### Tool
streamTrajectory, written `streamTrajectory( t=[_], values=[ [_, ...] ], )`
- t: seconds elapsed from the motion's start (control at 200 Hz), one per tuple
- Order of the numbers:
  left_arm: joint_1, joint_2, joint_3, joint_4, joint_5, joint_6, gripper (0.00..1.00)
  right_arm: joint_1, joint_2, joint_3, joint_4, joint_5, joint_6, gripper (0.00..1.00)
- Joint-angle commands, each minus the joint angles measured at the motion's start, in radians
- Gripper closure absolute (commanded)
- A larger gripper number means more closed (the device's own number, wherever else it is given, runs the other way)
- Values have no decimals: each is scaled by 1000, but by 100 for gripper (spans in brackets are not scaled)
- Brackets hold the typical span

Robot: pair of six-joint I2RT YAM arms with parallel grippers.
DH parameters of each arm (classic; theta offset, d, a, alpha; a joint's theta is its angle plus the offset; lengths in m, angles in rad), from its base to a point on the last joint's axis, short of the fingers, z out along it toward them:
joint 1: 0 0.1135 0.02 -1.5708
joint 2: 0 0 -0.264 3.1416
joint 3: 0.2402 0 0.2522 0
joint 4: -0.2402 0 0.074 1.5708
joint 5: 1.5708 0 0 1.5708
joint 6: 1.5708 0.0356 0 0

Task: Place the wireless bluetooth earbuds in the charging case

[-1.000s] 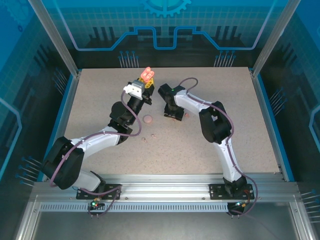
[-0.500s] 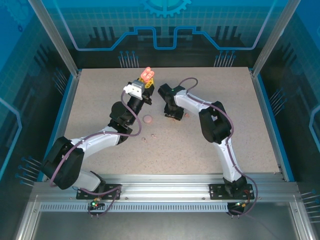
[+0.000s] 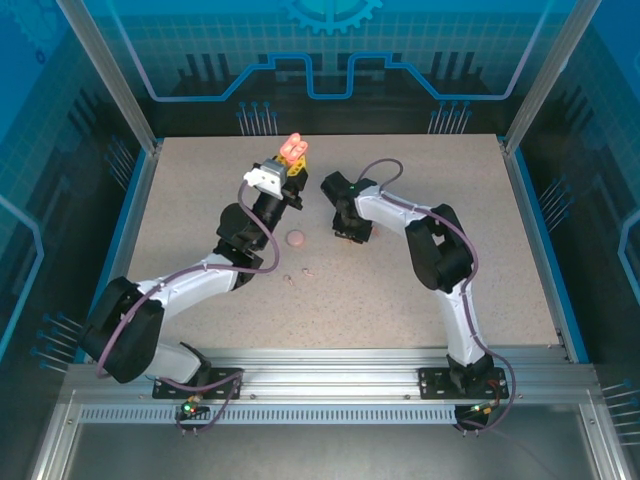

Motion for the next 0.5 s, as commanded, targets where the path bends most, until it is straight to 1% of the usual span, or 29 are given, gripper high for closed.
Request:
streamTrajectory(
  t=[0.0, 0.325, 0.495],
  values=[
    [4, -41, 17, 21, 13, -23, 100, 4, -87, -28, 26, 43, -14, 72],
    [5, -84, 13, 11, 31, -36, 100, 5, -290, -130, 98, 91, -48, 73],
    [6, -121, 6, 8, 102, -37, 100, 4, -432, -169, 142, 122, -105, 73]
  ],
)
